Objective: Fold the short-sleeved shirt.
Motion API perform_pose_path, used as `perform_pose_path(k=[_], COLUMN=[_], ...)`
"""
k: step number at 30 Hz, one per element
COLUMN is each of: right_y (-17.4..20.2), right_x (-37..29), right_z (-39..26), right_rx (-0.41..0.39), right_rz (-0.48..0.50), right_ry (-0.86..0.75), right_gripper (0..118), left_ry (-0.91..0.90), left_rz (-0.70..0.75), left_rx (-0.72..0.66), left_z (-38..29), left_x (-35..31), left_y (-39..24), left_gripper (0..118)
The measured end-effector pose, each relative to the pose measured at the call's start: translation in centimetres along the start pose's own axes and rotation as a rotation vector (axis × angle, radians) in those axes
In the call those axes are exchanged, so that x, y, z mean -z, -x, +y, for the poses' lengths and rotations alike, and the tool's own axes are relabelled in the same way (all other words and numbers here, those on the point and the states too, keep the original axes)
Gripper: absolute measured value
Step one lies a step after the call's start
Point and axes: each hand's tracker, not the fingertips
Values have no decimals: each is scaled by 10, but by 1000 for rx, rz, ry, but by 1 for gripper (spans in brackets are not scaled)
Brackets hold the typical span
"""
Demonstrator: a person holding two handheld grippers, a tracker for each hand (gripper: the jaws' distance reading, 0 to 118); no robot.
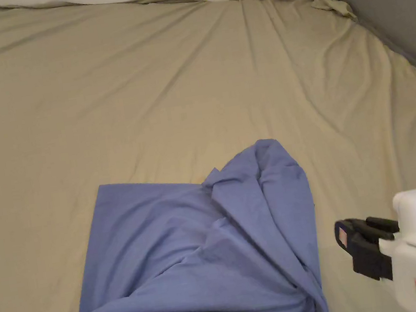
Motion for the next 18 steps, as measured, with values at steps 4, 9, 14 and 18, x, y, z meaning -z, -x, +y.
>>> perform_pose_path(k=[4, 9, 14, 18], right_y=[-10, 7, 24, 37], right_x=[82, 227, 355, 338], right_z=[85, 144, 131, 120], right_rx=[-32, -85, 14, -116], right_rz=[25, 2, -18, -44], right_ry=[23, 262, 634, 521], right_gripper=[118, 118, 44, 35], left_ry=[-7, 13, 46, 47], left_rz=[-19, -13, -5, -20], left_rx=[-3, -11, -19, -32], left_z=[7, 14, 22, 29], left_x=[-6, 5, 20, 26], left_y=[0, 2, 5, 10], left_gripper=[13, 13, 13, 13])
